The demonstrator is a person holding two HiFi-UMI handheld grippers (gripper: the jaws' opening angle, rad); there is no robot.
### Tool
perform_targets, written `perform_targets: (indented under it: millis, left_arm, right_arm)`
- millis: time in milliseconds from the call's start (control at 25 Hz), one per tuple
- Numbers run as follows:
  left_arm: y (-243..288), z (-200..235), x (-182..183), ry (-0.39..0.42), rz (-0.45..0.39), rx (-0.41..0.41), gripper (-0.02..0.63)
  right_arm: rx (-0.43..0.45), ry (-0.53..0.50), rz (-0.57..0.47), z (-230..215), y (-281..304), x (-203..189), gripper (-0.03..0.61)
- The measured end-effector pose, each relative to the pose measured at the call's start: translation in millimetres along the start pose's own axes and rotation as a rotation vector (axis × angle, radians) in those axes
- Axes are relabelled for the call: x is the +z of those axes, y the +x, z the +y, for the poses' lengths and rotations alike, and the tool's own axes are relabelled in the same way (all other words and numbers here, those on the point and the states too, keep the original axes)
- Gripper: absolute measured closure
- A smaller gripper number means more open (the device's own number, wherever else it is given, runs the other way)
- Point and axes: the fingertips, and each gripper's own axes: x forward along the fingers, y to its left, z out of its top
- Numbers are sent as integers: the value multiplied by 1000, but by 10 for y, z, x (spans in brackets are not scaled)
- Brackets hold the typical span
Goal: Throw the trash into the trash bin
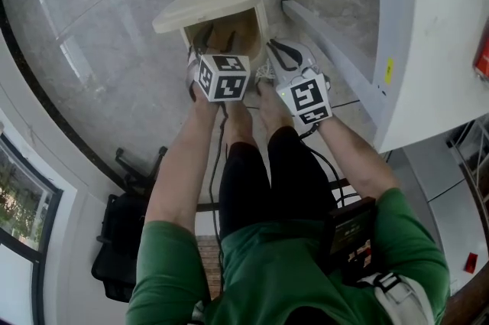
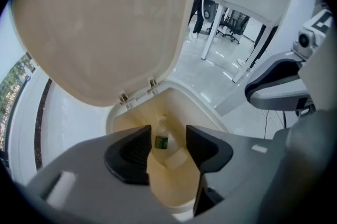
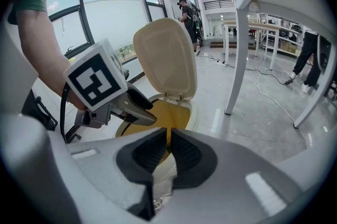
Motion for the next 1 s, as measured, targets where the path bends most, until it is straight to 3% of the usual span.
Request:
perform_targets:
  millis: [160,320,1000]
  left_arm:
    - [-417,55,178,31,-141,65,503]
    - [-889,159,279,5,-217,118,607]
    - [-3009,207,857,-42,-511,135,607]
  right_arm:
    - [8,-21,-15,99,-136,213,551]
    - [9,-36,-42,230,-332,506,551]
    - [-48,-34,-205,526,-1710,1813,551]
